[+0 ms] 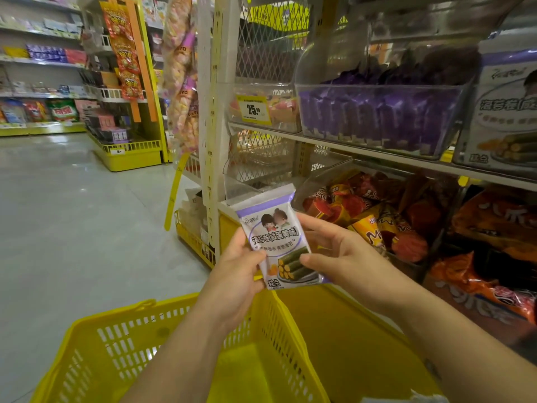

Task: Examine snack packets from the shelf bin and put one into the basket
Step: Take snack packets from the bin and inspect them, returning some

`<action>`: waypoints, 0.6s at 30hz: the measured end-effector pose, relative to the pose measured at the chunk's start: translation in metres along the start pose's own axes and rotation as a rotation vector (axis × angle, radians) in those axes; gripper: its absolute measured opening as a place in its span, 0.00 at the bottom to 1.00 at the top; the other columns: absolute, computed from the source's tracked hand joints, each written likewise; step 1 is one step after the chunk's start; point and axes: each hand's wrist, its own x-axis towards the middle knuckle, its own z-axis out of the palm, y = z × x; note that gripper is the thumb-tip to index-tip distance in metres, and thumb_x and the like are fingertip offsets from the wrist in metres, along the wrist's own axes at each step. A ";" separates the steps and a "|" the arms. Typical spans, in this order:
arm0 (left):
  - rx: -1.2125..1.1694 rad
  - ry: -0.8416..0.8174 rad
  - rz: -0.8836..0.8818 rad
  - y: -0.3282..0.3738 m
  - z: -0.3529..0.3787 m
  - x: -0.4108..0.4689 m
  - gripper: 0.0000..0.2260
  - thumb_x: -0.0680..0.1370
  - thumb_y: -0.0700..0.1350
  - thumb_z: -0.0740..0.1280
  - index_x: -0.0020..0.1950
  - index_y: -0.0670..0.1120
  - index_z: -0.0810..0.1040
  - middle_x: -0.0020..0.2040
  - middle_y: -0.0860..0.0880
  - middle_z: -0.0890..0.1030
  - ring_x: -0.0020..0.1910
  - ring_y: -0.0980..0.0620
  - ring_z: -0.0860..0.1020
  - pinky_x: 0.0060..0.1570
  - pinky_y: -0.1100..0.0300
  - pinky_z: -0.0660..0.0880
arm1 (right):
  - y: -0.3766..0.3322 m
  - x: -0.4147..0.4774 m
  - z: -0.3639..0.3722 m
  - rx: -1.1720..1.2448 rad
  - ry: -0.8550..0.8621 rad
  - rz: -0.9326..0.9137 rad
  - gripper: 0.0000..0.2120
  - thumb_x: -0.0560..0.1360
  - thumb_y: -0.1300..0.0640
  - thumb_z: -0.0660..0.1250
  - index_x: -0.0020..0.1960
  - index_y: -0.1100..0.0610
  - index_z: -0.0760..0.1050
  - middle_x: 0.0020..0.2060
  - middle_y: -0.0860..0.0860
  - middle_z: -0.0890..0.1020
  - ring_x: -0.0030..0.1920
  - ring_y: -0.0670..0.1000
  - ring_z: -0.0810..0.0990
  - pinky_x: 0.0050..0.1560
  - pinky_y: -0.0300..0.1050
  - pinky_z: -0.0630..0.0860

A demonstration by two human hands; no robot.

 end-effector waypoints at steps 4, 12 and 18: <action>0.054 -0.009 0.003 0.005 0.000 -0.003 0.20 0.84 0.38 0.54 0.63 0.61 0.75 0.60 0.48 0.82 0.57 0.46 0.82 0.53 0.39 0.78 | -0.011 -0.007 0.002 -0.052 0.027 -0.013 0.29 0.78 0.71 0.60 0.71 0.45 0.67 0.61 0.43 0.81 0.61 0.46 0.79 0.60 0.46 0.78; 0.645 -0.392 0.244 0.062 0.048 -0.016 0.35 0.77 0.45 0.66 0.75 0.69 0.51 0.68 0.68 0.72 0.67 0.67 0.70 0.65 0.57 0.67 | -0.057 -0.061 -0.021 0.038 0.221 -0.014 0.20 0.78 0.68 0.63 0.67 0.53 0.68 0.57 0.52 0.83 0.58 0.54 0.81 0.59 0.56 0.78; 0.682 -0.465 0.380 0.120 0.103 -0.031 0.32 0.77 0.44 0.68 0.75 0.64 0.59 0.69 0.62 0.74 0.68 0.60 0.72 0.67 0.53 0.67 | -0.153 -0.111 -0.062 -0.189 0.299 -0.146 0.22 0.69 0.50 0.73 0.61 0.48 0.73 0.52 0.48 0.85 0.52 0.50 0.84 0.49 0.49 0.82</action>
